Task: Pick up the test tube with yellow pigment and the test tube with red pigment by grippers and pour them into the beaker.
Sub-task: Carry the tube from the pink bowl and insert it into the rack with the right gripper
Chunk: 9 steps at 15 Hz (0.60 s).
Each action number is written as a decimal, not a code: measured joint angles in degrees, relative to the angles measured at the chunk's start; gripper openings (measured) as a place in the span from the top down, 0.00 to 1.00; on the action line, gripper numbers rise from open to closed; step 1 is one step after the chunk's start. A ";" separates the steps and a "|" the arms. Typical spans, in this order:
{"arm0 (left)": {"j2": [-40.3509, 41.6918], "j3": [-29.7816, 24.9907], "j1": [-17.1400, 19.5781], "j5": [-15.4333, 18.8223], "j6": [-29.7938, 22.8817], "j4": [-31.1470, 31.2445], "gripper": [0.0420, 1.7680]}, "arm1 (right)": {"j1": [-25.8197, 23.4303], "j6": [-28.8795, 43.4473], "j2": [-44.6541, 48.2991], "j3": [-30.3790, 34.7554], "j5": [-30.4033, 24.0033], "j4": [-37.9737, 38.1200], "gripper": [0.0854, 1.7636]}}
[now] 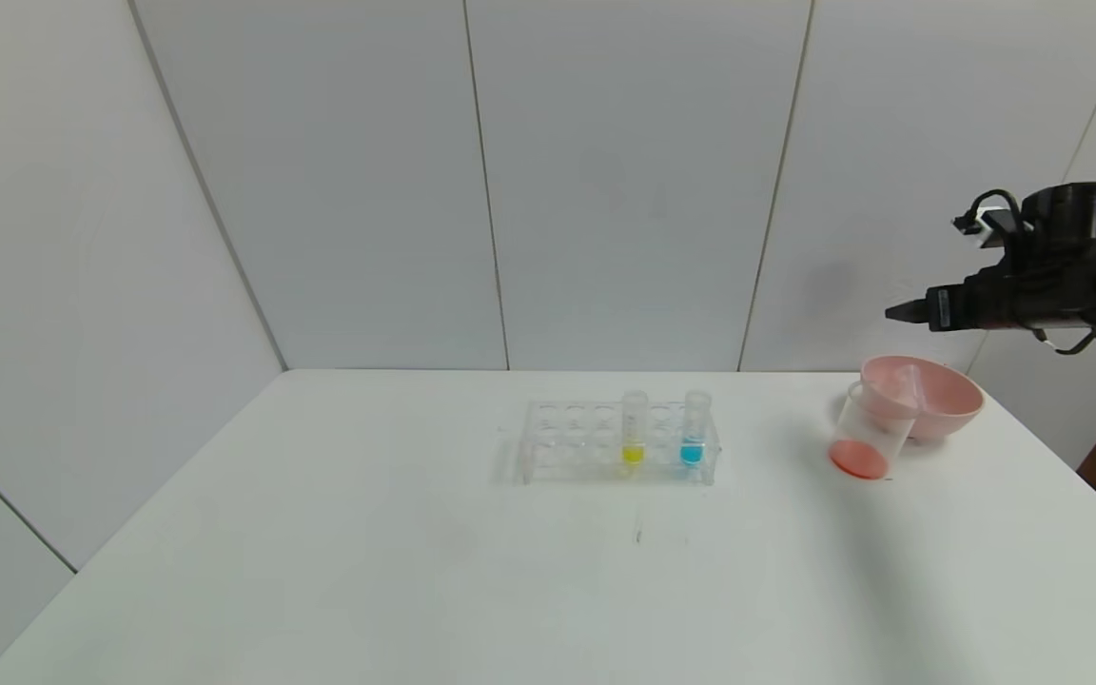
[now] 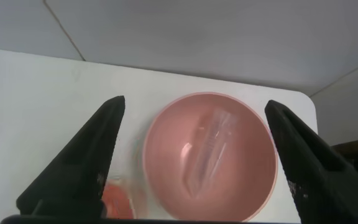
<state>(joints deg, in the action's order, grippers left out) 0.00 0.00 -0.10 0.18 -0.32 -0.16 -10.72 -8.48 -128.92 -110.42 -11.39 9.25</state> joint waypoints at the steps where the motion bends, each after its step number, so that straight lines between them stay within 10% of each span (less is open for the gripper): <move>1: 0.00 0.00 0.00 0.00 0.00 0.00 0.00 | 0.55 0.68 2.05 2.07 0.04 -0.44 0.08; 9: 0.00 0.00 0.00 0.00 -0.01 0.02 0.00 | 10.14 3.34 22.16 33.33 1.43 -18.82 0.05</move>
<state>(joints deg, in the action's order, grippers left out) 0.00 0.00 -0.10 0.18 -0.33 -0.13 -0.57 -5.14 -106.75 -77.09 -9.96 -9.57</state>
